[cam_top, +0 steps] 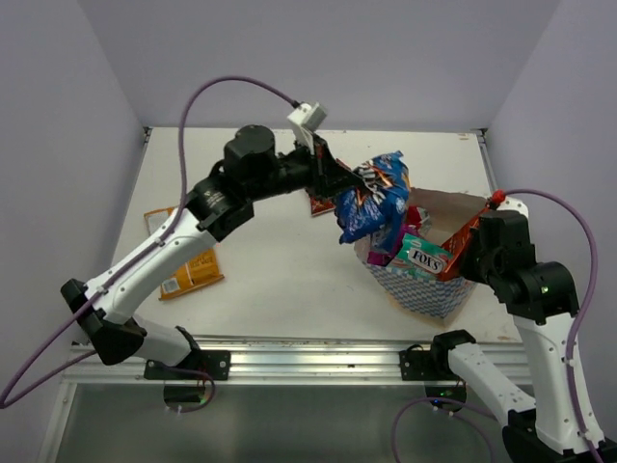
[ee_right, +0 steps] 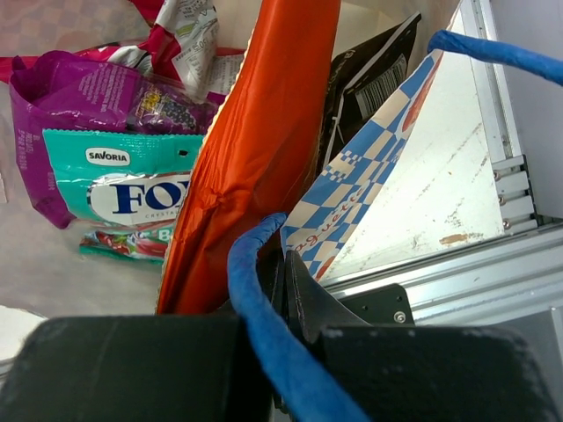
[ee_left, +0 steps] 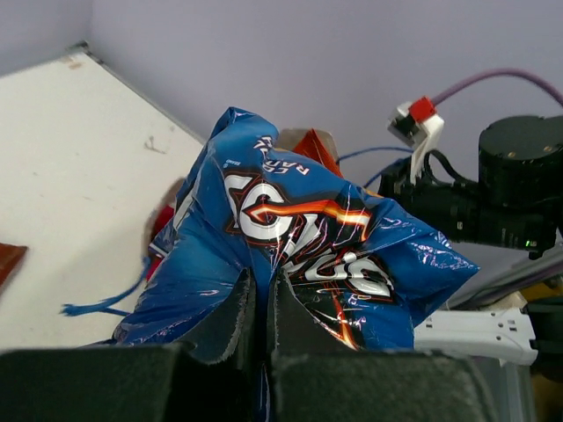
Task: Place the snacks into the paper bag
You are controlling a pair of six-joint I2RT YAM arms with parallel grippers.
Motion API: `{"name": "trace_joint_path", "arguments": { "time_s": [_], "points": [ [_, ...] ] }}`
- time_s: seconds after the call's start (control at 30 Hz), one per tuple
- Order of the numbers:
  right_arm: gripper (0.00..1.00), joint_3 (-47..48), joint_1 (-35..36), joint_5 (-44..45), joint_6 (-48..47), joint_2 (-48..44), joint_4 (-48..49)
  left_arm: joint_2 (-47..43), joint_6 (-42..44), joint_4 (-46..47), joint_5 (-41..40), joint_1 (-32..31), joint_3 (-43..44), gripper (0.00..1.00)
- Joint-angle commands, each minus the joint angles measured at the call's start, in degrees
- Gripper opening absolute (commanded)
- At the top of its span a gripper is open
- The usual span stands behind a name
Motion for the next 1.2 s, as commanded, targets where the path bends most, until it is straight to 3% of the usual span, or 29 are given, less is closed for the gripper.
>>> {"name": "trace_joint_path", "arguments": {
  "time_s": [0.0,0.13,0.47,0.67,0.77,1.17],
  "points": [
    [0.0,1.93,0.03,-1.14,-0.02,-0.71,-2.17,4.66,-1.32,6.08,0.7,-7.47,1.61,0.0],
    [0.0,2.64,0.03,-0.61,0.07,-1.24,-2.96,9.67,-0.87,7.92,0.16,-11.98,2.93,0.0],
    [0.0,3.69,0.03,0.62,1.21,-2.38,-5.25,27.15,2.11,5.99,-4.49,-12.86,14.26,0.0],
    [0.0,4.05,0.03,1.49,2.18,-3.52,-7.27,39.44,2.73,0.46,-5.73,-12.16,34.09,0.0],
    [0.0,4.57,0.03,2.55,2.35,-4.05,-8.67,43.85,2.29,-0.78,-5.11,-11.11,37.47,0.0],
    [0.0,4.57,0.03,3.52,2.79,-3.88,-8.51,38.87,10.64,-2.1,-4.59,-14.88,18.94,0.0]
  ]
}}
